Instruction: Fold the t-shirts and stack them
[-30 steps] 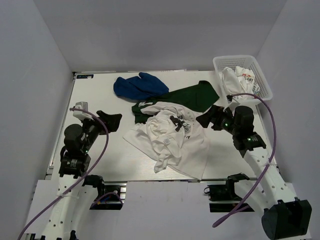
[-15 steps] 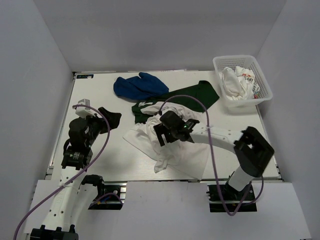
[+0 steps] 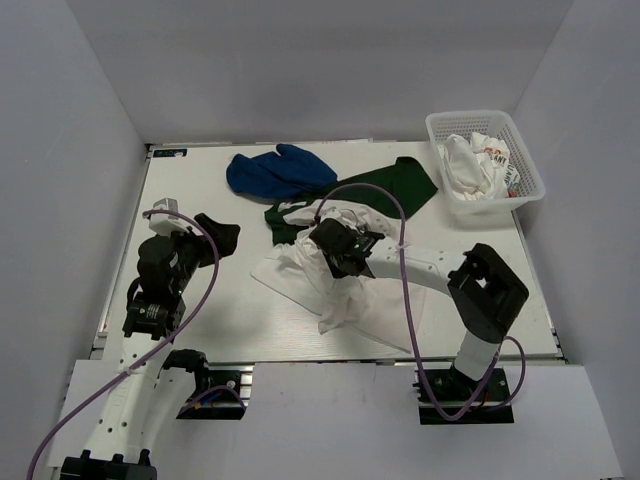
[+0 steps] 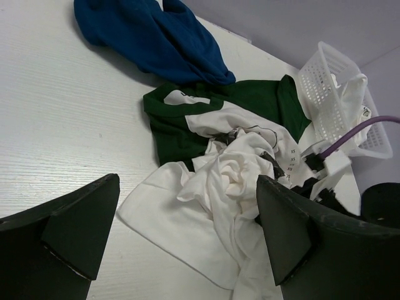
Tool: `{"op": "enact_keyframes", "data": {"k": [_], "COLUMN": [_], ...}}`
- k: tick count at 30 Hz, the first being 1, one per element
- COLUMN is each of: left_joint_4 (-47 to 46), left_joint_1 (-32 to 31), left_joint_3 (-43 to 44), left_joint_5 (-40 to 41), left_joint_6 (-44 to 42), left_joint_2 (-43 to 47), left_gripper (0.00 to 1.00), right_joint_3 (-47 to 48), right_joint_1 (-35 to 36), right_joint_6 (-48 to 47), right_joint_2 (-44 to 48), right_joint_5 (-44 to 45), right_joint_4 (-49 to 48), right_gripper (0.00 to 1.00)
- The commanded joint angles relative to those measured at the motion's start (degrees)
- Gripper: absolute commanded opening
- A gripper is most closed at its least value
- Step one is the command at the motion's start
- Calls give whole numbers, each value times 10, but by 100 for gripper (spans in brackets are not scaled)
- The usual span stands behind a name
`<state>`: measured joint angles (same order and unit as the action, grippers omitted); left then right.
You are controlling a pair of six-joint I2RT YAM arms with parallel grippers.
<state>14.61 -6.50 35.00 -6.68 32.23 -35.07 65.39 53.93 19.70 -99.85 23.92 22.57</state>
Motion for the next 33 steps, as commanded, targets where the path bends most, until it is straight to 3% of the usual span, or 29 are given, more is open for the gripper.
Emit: {"op": "enact_keyframes", "data": {"k": [1,11,14,19,21,23,24,27,33], "left_joint_4": [3,3,9,20,20,20,20,20,31], "left_joint_1": [0,0,0,0,0,0,0,0,0], "left_joint_3": [2,2,2,7,7,7,7,7,17], "left_joint_5": [8,11,19,39,39,44,44,55,66], "left_joint_6": [-1,-1,-1,-1,4,4,4,4,4], "left_joint_2": [3,3,3,3,3,3,3,-3,-25], "left_gripper": [100,100,100,100,100,100,100,100,100], "right_joint_3": [64,202,296,537,618,642,643,639,581], "right_joint_1": [-6,-56,-109,-217,-256,-283,-299,-348,-433], "right_joint_6": [-29,-135,-171,-249,-301,-377,-393,-426,-413], "right_joint_2": [61,168,150,58,14,-2,-17,-46,-125], "right_joint_5": [54,219,224,236,252,268,268,249,198], "right_joint_4": [-25,-149,-155,-147,-206,-255,-316,-356,-327], "right_gripper": [0,0,0,0,0,0,0,0,0]}}
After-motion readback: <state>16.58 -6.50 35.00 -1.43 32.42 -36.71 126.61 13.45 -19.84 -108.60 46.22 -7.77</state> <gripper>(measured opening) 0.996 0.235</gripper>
